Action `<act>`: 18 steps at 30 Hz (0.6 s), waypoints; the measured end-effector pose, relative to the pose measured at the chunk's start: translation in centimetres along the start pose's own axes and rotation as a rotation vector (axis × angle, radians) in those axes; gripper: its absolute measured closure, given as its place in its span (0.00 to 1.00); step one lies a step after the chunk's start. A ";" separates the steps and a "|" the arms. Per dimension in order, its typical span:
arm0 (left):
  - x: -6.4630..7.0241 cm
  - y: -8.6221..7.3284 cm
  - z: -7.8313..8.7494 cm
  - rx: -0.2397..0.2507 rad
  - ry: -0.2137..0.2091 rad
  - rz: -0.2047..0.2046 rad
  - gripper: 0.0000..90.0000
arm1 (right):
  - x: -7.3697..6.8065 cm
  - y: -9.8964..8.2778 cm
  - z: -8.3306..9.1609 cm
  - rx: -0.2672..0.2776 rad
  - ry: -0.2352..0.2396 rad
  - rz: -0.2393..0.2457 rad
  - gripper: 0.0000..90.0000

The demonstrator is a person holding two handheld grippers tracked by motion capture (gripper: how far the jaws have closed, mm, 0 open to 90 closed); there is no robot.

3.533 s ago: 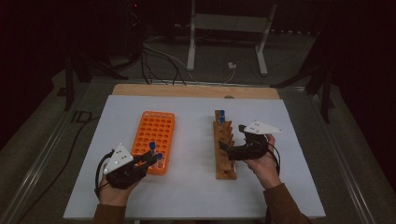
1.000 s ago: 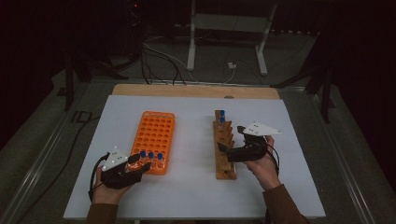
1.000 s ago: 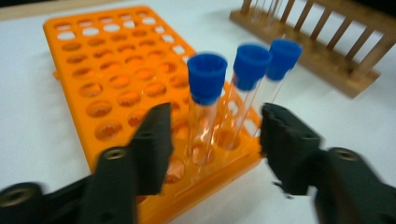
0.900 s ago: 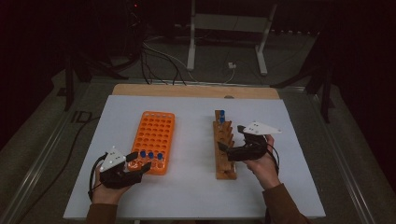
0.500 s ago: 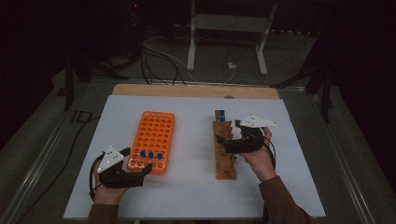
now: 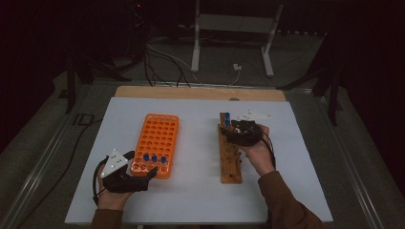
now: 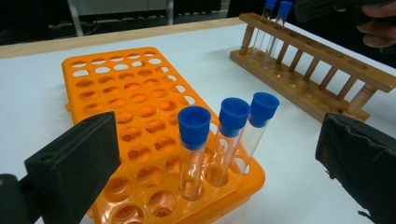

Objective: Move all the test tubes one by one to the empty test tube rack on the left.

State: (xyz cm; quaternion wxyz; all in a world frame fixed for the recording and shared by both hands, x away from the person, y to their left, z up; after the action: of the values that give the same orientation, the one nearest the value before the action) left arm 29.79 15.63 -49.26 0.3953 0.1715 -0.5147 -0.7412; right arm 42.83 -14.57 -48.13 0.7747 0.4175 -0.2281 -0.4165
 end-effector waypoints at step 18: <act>-0.1 -0.2 0.0 -0.006 -0.003 0.012 0.00 | 0.5 -0.9 -2.3 -0.041 -0.062 -0.018 0.85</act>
State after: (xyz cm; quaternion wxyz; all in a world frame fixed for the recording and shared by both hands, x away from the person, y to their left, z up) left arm 29.79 15.69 -49.47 0.3993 0.1662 -0.5139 -0.7408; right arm 44.27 -14.18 -50.09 0.7719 0.3904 -0.2394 -0.4410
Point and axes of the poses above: each handheld gripper's, and its own axes: z roughly backward along the jaws, y roughly out of its top, x roughly to its right, the point moved 8 cm from there along -z, roughly forward along the jaws, and after that the axes turned 5 degrees about -y, right-handed, at the moved point
